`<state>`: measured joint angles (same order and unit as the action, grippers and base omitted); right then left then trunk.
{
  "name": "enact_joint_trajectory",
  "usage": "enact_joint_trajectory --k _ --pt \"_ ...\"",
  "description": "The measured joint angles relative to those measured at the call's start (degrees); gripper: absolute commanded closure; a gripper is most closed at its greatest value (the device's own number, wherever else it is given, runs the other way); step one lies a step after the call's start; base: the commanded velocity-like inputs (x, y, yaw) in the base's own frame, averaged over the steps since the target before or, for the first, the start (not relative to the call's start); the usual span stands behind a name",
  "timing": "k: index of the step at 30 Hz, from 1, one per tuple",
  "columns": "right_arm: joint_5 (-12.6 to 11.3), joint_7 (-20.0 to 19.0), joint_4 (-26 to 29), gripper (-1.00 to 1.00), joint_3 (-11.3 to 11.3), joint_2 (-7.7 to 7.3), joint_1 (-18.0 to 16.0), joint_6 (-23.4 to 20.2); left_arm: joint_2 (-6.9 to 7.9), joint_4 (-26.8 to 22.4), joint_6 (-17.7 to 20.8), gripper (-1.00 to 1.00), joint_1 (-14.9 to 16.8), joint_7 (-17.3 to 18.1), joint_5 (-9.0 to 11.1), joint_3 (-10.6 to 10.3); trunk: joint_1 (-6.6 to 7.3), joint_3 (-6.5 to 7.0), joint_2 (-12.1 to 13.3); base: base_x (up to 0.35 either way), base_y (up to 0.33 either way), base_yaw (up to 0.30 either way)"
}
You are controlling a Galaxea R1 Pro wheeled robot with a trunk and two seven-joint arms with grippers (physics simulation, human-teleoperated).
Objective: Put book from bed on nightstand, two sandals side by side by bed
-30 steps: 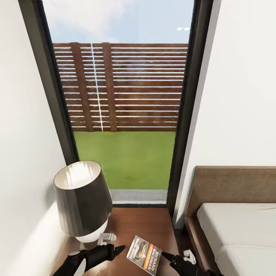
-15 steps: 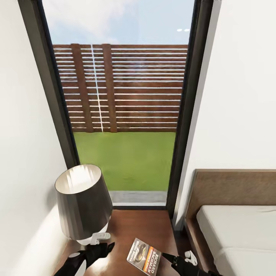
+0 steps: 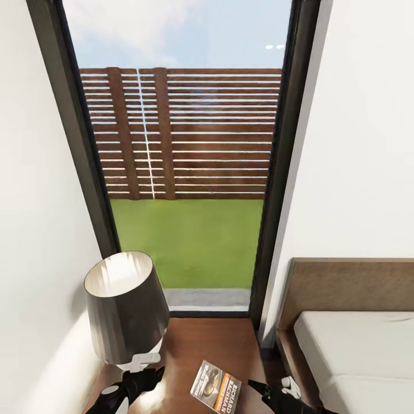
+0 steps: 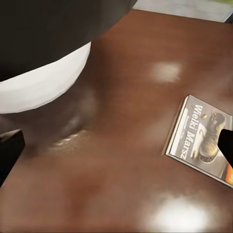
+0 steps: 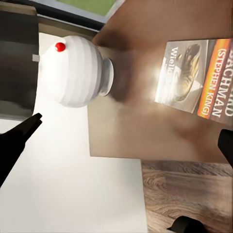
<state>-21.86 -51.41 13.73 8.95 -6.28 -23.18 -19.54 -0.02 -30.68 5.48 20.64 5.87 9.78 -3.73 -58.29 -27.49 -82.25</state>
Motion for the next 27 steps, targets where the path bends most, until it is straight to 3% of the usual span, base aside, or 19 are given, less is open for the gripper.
enact_joint_trajectory --k 11,19,27 --pt "-0.25 0.03 -2.74 -1.00 -0.31 -0.39 0.08 0.66 0.00 1.26 -0.22 -1.00 -0.12 -0.01 0.07 -0.01 2.42 1.98 4.41 0.000 0.000 0.000" --pt "-0.33 0.10 -8.34 -1.00 -0.48 -0.39 0.17 10.01 -0.12 6.91 -4.47 -1.00 -0.19 0.01 0.02 0.13 4.17 3.41 7.62 0.000 0.000 0.000" --pt "-0.25 0.88 -13.75 -1.00 -0.48 -0.38 0.20 13.40 -0.68 13.76 -9.16 -1.00 -0.22 -0.02 0.01 0.28 5.93 4.85 10.83 0.000 0.000 0.000"
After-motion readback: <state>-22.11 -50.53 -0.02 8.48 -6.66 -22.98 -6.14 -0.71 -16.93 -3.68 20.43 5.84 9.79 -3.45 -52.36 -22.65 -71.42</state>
